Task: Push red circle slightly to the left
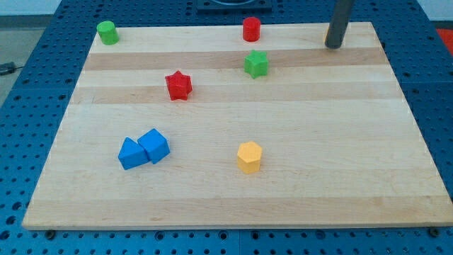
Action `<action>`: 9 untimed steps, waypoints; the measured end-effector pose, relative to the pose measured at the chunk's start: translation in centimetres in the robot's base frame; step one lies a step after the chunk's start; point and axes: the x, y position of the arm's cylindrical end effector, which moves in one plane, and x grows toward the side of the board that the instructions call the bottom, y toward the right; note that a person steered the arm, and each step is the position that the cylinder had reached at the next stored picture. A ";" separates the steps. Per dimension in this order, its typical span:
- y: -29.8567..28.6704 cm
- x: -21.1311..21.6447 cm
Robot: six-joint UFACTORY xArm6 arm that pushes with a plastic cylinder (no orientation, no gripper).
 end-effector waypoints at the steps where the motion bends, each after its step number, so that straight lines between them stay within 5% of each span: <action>1: 0.6 -1.0; 9: -14.6 -6.2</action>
